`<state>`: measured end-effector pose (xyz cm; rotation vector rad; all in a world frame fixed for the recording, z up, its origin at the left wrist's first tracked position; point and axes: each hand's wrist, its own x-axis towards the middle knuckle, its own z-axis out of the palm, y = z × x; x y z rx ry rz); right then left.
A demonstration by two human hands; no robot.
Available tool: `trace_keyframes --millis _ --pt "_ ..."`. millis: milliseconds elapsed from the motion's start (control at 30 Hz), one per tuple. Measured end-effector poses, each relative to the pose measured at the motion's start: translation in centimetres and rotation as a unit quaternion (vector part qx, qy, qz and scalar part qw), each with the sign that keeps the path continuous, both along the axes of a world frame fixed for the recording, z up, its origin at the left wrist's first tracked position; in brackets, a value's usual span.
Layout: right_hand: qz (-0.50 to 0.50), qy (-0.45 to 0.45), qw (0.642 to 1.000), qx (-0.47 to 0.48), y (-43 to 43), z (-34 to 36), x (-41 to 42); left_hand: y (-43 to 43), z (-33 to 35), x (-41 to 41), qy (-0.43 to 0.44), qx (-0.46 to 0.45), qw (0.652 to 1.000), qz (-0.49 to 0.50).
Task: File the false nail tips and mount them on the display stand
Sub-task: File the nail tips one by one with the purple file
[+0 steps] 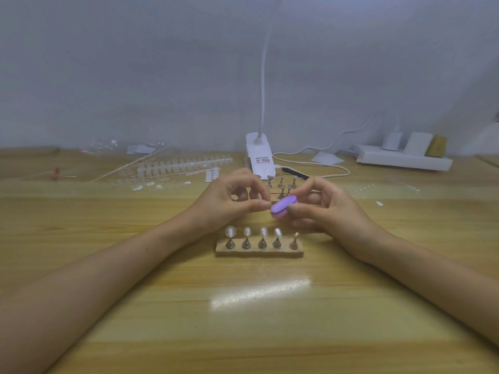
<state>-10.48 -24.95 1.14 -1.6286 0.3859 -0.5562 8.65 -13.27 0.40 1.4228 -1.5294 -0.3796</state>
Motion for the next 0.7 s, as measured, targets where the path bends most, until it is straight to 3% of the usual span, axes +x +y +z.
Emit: trace_keyframes --millis 267,367,500,633,700 --pt "0.035 0.034 0.997 -0.053 0.43 0.01 0.06 -0.04 -0.02 -0.05 -0.008 -0.009 1.000 -0.005" --pt "0.007 -0.011 1.000 -0.005 0.08 -0.21 0.03 -0.03 0.04 -0.01 0.000 -0.010 1.000 0.004" --pt "0.040 0.024 0.998 -0.052 0.33 -0.16 0.04 -0.08 0.00 -0.04 -0.004 -0.014 1.000 0.000" --pt "-0.006 -0.018 1.000 -0.002 0.03 -0.15 0.00 -0.06 -0.03 0.02 0.004 -0.008 1.000 0.002" --pt "0.029 0.022 0.998 -0.053 0.18 -0.24 0.07 -0.05 -0.02 0.01 0.009 -0.016 1.000 0.002"
